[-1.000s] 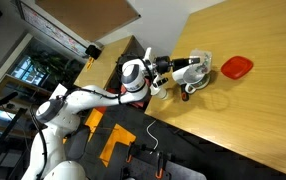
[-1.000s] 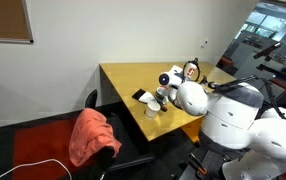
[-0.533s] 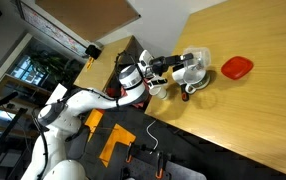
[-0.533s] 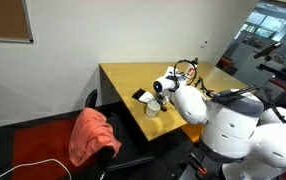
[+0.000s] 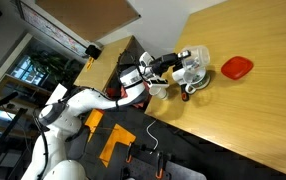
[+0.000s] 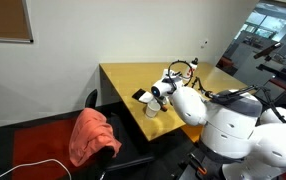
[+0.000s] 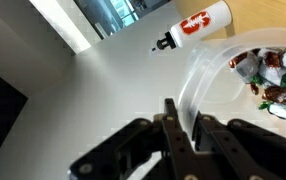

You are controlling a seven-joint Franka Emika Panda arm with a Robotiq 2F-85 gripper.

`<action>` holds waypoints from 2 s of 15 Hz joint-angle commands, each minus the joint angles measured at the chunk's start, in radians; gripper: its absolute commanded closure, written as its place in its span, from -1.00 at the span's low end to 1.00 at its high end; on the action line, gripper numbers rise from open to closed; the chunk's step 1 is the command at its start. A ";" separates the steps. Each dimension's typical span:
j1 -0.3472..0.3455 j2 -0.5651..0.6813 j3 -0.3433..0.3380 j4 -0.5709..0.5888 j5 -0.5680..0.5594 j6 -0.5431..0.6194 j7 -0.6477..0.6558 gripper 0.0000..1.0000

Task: Remove the lid from the bowl and put all the candies into the cup

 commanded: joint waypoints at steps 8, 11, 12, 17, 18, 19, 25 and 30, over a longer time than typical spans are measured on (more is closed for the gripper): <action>-0.014 0.000 0.036 0.053 -0.142 -0.115 0.069 0.93; -0.014 0.000 0.060 0.073 -0.187 -0.173 0.091 0.93; -0.016 0.000 0.068 0.079 -0.201 -0.191 0.096 0.93; -0.030 0.000 0.101 0.111 -0.256 -0.279 0.110 0.93; -0.036 0.000 0.105 0.117 -0.263 -0.289 0.111 0.93; -0.045 -0.006 0.111 0.122 -0.273 -0.300 0.113 0.93; -0.124 -0.083 0.129 0.117 -0.333 -0.250 0.165 0.93; -0.202 -0.176 0.131 0.097 -0.366 -0.128 0.236 0.93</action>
